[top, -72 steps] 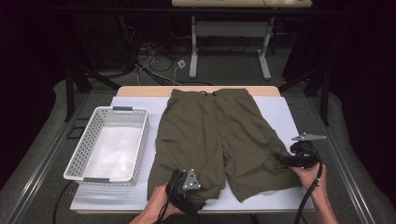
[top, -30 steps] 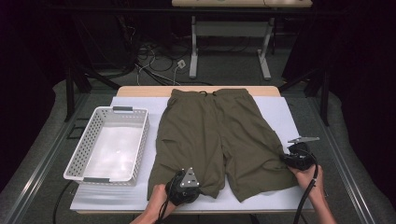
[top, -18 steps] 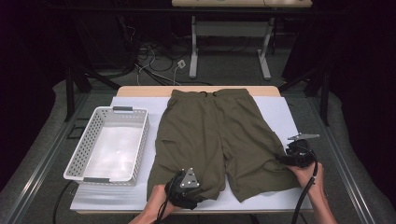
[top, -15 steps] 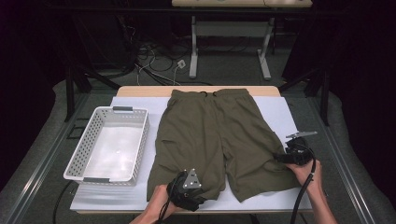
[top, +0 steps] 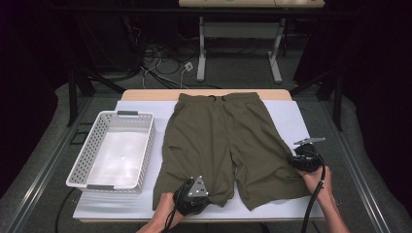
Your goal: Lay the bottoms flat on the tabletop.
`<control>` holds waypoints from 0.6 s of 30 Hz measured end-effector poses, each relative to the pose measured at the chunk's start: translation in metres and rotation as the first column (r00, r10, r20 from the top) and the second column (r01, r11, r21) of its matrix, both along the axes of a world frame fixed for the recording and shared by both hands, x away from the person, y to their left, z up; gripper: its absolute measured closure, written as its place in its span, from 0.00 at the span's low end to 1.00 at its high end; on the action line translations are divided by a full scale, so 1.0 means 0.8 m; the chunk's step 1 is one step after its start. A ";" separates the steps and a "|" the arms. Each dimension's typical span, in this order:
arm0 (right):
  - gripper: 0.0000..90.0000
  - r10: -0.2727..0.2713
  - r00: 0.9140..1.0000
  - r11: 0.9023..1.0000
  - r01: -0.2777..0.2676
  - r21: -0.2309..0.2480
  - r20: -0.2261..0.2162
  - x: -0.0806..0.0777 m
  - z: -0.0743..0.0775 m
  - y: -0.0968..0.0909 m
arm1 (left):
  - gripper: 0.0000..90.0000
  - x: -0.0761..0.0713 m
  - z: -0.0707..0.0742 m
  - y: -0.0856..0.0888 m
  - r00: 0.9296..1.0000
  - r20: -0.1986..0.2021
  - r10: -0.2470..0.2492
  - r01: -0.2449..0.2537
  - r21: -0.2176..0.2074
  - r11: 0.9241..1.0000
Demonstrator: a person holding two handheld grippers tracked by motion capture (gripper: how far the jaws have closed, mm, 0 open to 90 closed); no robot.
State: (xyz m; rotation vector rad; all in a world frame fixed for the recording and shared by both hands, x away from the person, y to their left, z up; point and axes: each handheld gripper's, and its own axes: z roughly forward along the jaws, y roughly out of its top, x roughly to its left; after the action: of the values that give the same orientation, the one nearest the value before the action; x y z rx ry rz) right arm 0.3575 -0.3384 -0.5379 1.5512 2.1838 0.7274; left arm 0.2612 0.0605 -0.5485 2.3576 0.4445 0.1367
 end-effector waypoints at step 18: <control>0.99 0.005 0.999 1.000 -0.005 -0.004 -0.037 -0.036 0.017 -0.009 | 0.98 -0.019 0.007 0.010 0.998 -0.056 -0.038 0.039 0.007 0.999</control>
State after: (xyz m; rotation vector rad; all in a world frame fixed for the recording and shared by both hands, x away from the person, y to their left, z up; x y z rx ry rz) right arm 0.3284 -0.3453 -0.5246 1.5700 2.2145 0.7011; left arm 0.2460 0.0682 -0.5429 2.3815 0.4259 0.0542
